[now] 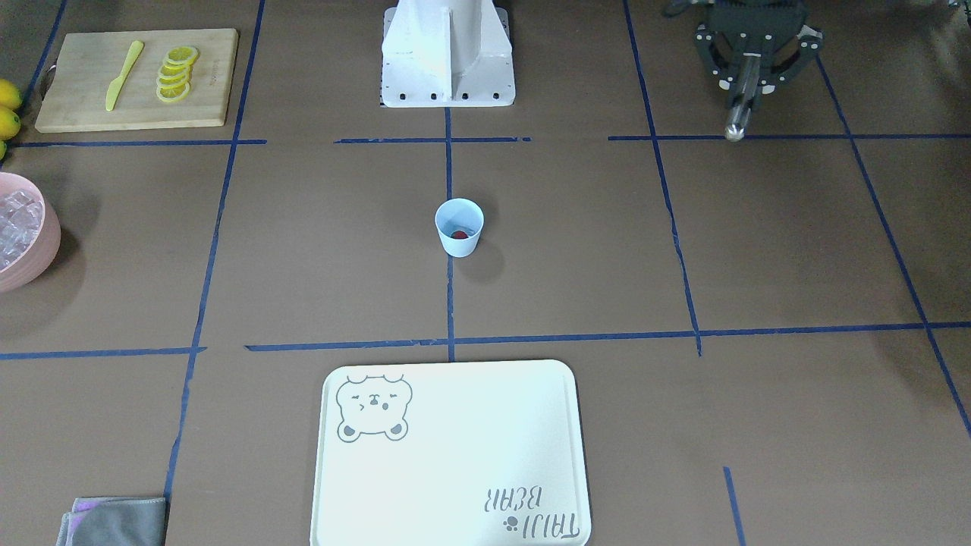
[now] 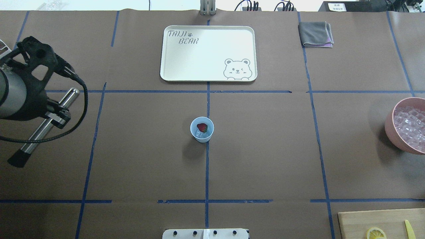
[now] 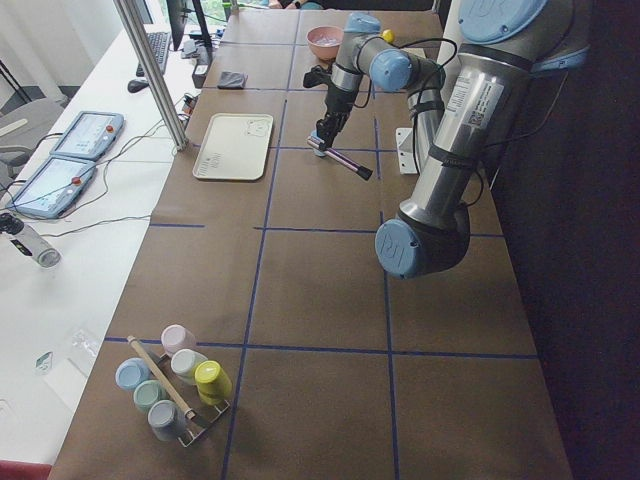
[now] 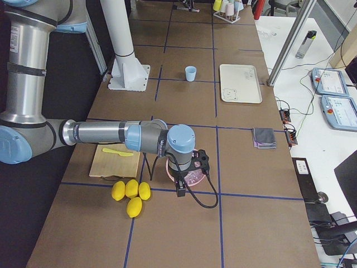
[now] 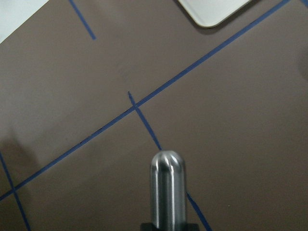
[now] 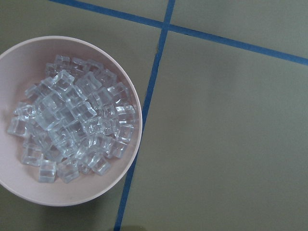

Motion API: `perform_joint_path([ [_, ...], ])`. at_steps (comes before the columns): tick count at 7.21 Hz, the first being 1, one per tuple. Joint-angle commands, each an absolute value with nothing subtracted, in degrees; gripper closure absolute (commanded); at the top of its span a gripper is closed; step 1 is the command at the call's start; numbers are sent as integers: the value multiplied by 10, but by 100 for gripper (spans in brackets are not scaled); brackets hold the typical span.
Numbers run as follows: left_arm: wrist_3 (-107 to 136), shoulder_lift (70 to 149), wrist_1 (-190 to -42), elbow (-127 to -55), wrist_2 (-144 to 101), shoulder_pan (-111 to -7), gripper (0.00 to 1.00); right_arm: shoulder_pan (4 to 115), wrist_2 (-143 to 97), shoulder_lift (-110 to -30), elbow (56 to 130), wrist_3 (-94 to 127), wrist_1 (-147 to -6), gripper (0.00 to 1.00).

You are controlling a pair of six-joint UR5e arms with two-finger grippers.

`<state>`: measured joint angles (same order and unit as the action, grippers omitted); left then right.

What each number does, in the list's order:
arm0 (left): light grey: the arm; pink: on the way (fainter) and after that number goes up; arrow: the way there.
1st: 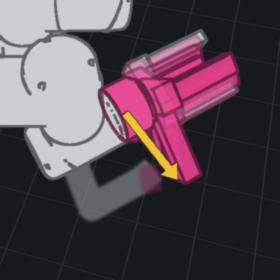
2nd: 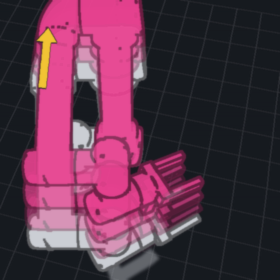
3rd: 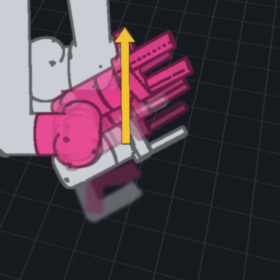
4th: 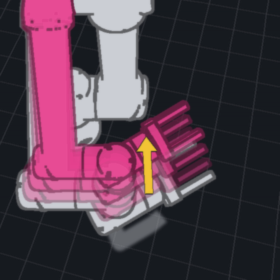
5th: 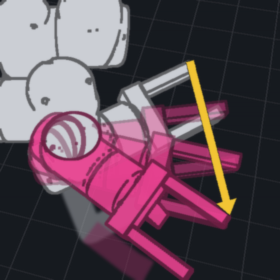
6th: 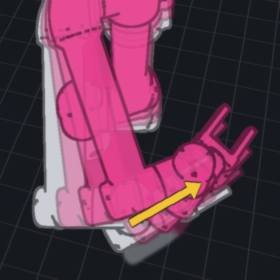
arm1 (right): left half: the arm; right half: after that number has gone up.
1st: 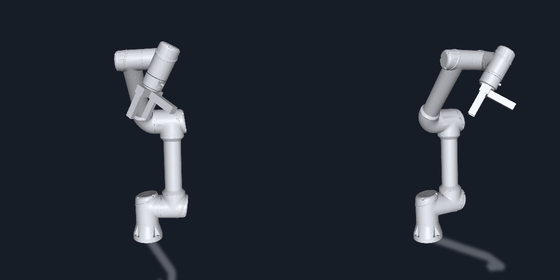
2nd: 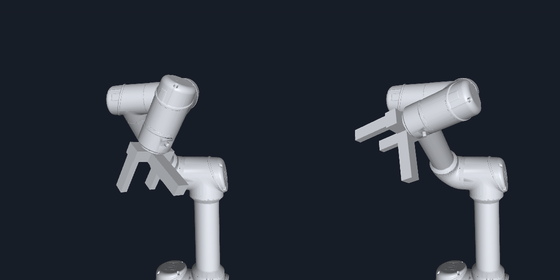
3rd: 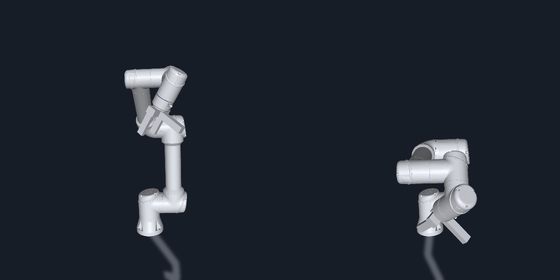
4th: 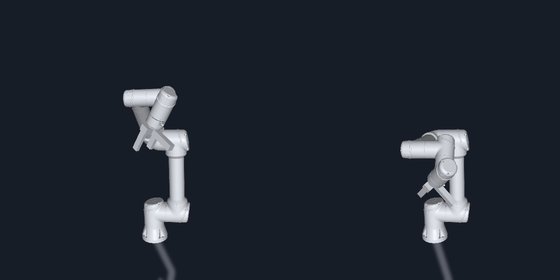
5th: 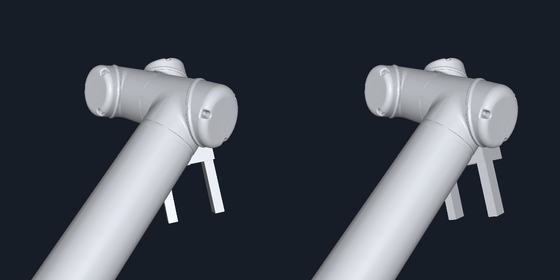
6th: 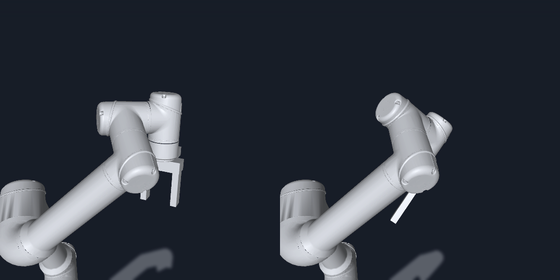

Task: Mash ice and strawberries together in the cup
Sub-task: 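Lift the rod out of the cup and withdraw the left gripper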

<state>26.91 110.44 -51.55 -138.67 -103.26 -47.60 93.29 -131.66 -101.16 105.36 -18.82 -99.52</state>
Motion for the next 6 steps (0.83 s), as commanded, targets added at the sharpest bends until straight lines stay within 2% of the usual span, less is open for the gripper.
perform_joint_path([
  [1,268,1072,-515,-1341,-1064,-526,100,933,-1317,-1012,1054,-188,-995,1],
  [4,228,1023,-543,-1307,-1112,-568,100,933,-1317,-1012,1054,-188,-995,1],
  [6,166,993,-611,-1250,-1155,-615,100,933,-1317,-1012,1054,-188,-995,1],
])
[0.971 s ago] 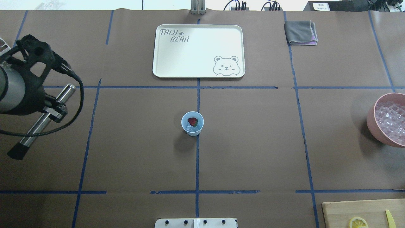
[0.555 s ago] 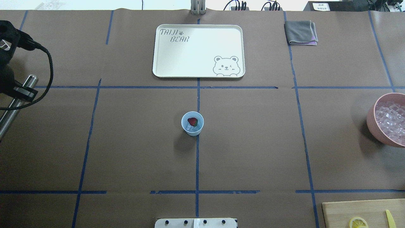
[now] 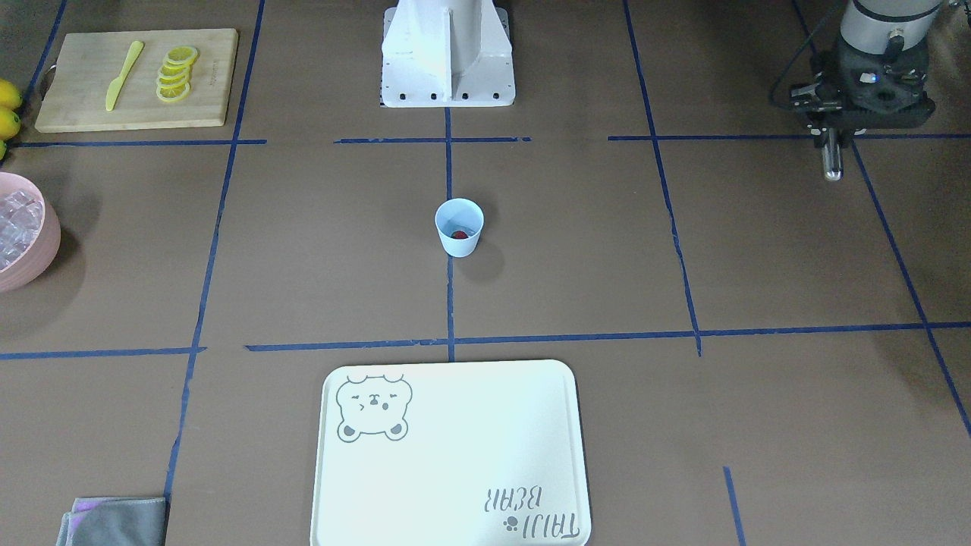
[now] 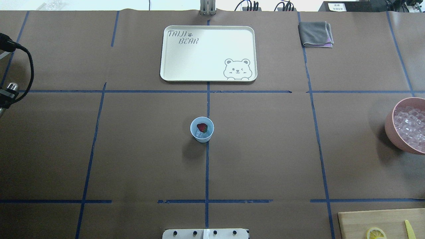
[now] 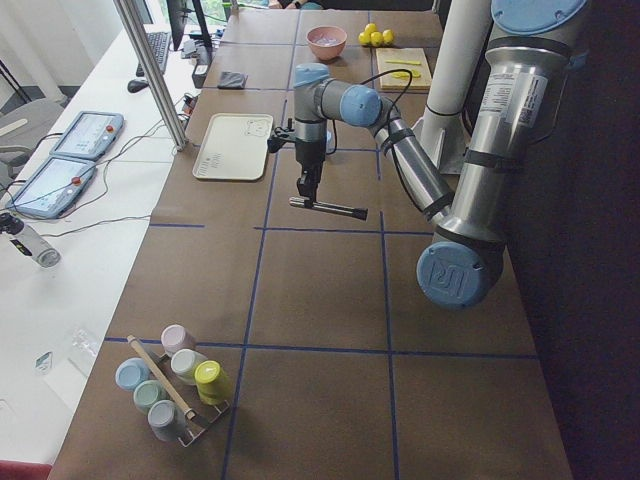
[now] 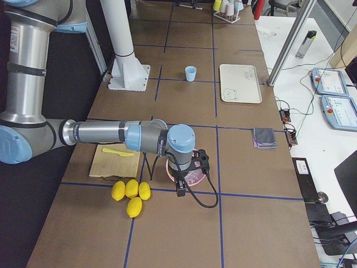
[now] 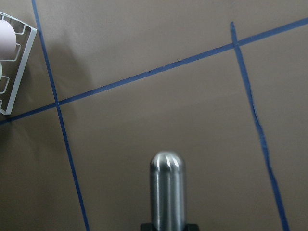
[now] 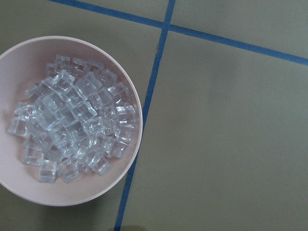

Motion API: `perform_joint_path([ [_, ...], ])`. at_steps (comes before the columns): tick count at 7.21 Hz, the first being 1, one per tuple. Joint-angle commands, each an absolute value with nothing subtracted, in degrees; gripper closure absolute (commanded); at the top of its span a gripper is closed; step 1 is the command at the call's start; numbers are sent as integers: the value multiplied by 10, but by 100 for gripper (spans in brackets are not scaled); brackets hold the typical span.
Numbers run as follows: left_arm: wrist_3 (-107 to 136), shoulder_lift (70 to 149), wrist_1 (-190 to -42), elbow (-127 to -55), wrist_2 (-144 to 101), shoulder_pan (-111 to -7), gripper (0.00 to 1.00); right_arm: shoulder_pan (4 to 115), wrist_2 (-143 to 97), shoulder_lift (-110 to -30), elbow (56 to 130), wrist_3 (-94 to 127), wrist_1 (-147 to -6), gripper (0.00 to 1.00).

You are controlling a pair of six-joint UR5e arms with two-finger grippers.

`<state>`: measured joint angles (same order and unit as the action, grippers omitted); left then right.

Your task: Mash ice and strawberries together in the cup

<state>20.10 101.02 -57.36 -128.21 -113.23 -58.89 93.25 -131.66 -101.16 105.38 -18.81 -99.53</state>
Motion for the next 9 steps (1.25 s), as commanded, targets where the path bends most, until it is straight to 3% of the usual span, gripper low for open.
perform_joint_path([
  [1,123,978,-641,-1218,-1179,-645,100,933,-1317,-1012,1054,-188,-995,1],
  [5,76,905,-746,-1085,-1261,-726,100,933,-1317,-1012,1057,-188,-995,1],
  [9,247,882,-937,-976,-1262,-729,100,933,-1318,-1012,1058,-188,-995,1],
])
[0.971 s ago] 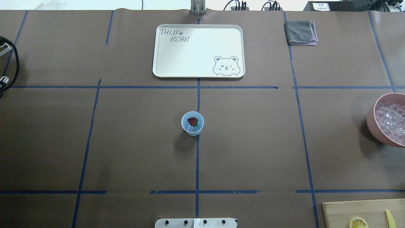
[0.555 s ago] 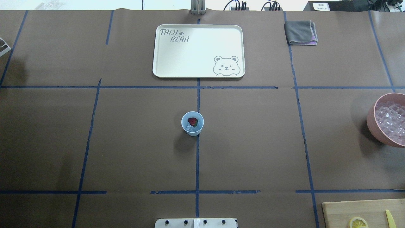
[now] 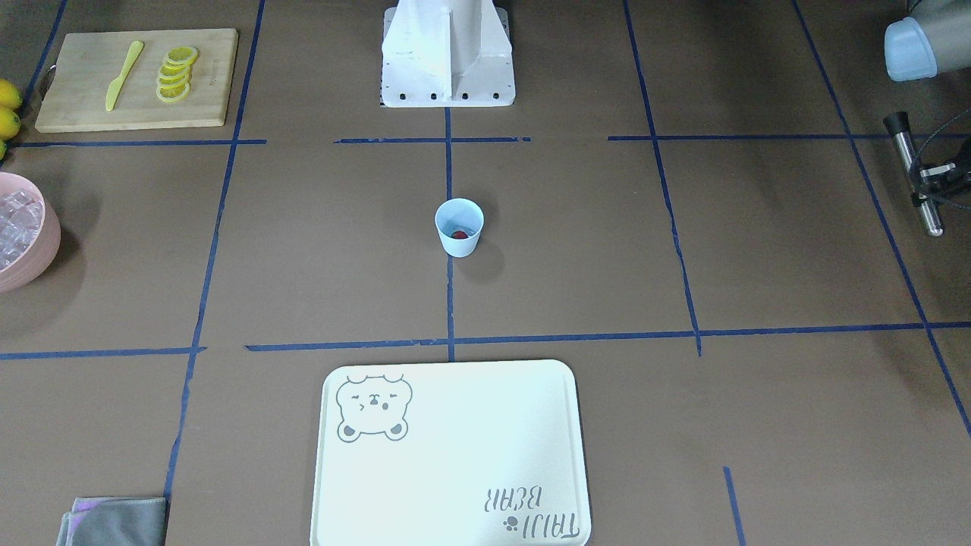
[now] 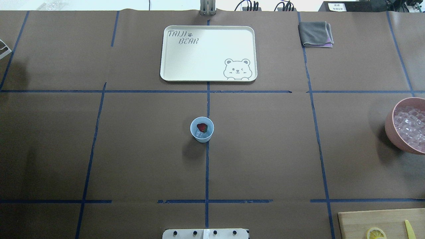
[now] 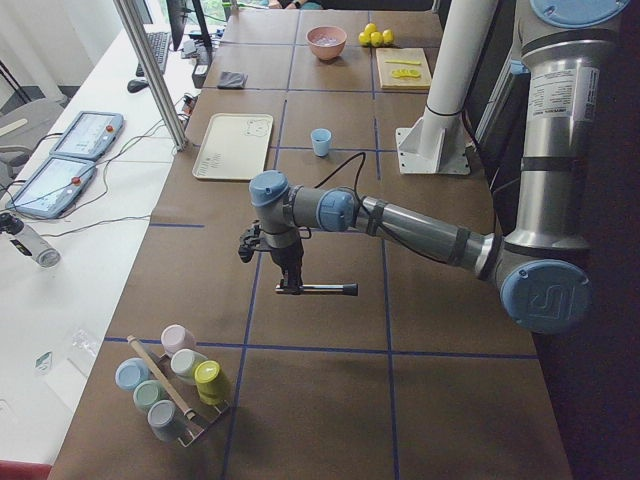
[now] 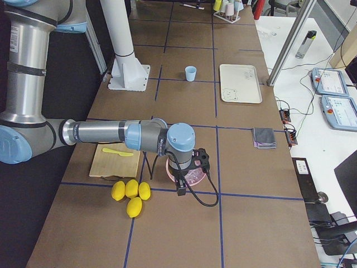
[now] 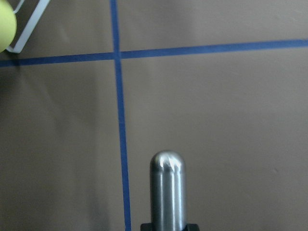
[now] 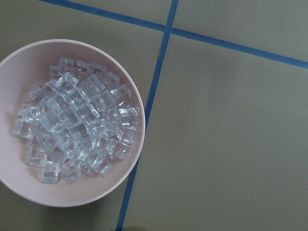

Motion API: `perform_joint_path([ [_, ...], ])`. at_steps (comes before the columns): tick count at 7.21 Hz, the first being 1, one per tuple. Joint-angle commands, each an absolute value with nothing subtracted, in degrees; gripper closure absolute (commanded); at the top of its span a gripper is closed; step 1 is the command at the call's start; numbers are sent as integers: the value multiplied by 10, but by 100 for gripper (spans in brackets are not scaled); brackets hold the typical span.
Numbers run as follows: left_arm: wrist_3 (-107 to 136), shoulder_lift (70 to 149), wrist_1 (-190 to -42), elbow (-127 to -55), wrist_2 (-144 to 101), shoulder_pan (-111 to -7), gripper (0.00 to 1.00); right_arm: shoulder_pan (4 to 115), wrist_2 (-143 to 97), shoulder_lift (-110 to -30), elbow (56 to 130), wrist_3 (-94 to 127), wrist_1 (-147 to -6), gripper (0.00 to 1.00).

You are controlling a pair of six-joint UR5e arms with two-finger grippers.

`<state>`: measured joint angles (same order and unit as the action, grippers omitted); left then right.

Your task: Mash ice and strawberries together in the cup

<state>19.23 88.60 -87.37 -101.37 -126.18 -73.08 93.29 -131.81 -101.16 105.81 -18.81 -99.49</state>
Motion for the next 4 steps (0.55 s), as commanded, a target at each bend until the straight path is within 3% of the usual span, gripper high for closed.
perform_joint_path([
  [1,284,882,-1006,-934,-1264,-727,100,933,-1318,-1012,1058,-188,-995,1],
  [4,346,883,-1101,-892,-1282,-664,100,933,-1318,-1012,1059,-188,-995,1],
])
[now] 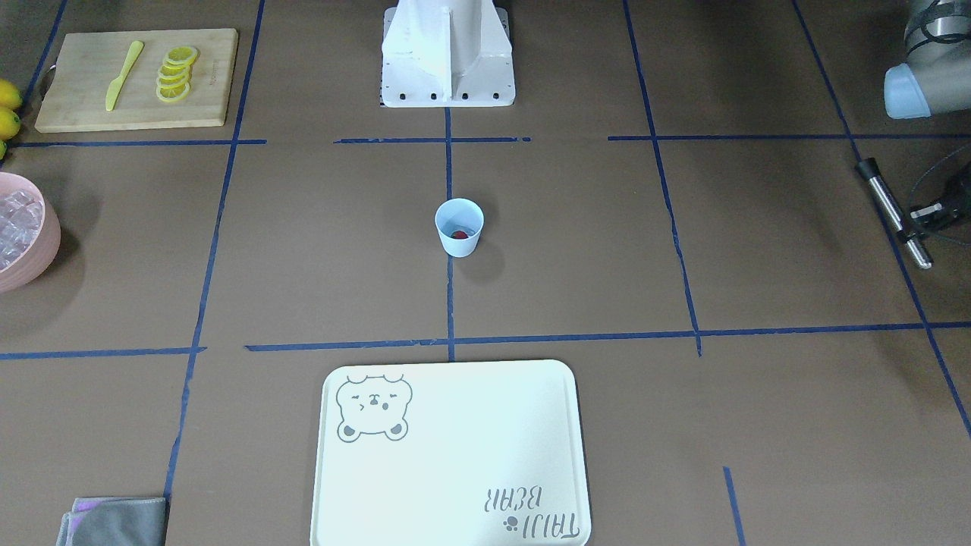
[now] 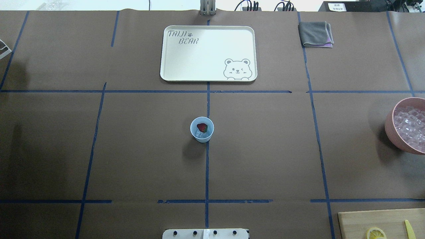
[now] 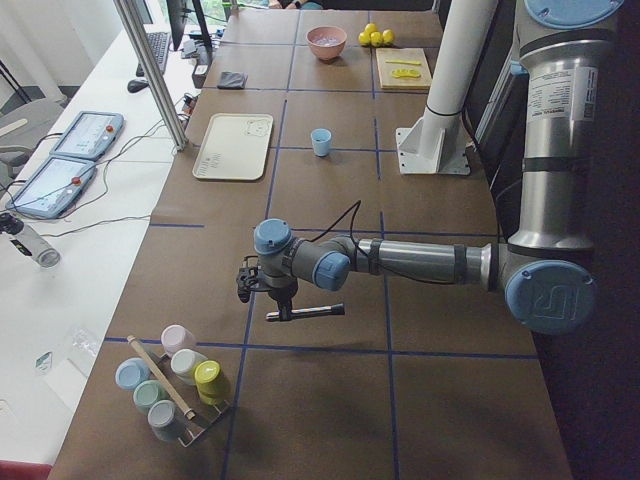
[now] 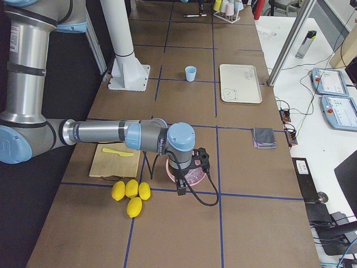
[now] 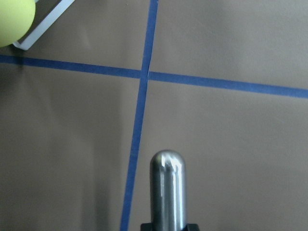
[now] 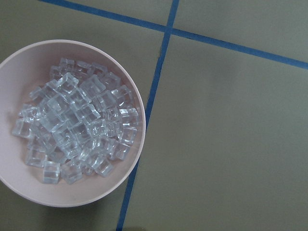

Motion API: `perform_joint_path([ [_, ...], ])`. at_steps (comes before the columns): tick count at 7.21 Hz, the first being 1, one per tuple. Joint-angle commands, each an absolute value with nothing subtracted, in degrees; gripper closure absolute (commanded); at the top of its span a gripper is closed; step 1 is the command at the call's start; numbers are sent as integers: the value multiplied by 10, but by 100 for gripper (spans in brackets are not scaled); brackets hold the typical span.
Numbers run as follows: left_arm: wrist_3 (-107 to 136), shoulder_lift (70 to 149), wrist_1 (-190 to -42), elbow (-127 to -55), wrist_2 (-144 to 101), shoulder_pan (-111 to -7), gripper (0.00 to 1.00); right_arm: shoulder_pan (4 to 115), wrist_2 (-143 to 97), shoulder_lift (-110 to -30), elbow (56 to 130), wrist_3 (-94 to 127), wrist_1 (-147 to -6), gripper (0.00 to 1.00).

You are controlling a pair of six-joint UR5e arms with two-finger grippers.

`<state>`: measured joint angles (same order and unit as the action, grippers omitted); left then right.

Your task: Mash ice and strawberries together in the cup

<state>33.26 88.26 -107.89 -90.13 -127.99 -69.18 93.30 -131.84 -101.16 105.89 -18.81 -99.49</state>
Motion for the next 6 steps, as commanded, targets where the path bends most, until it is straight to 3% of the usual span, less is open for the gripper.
perform_joint_path([
  [1,341,882,-1102,-891,-1283,-658,100,933,-1318,-1012,1060,-188,-995,1],
  [6,285,882,-1129,-854,-1280,-644,100,933,-1318,-1014,1059,-189,-995,1],
])
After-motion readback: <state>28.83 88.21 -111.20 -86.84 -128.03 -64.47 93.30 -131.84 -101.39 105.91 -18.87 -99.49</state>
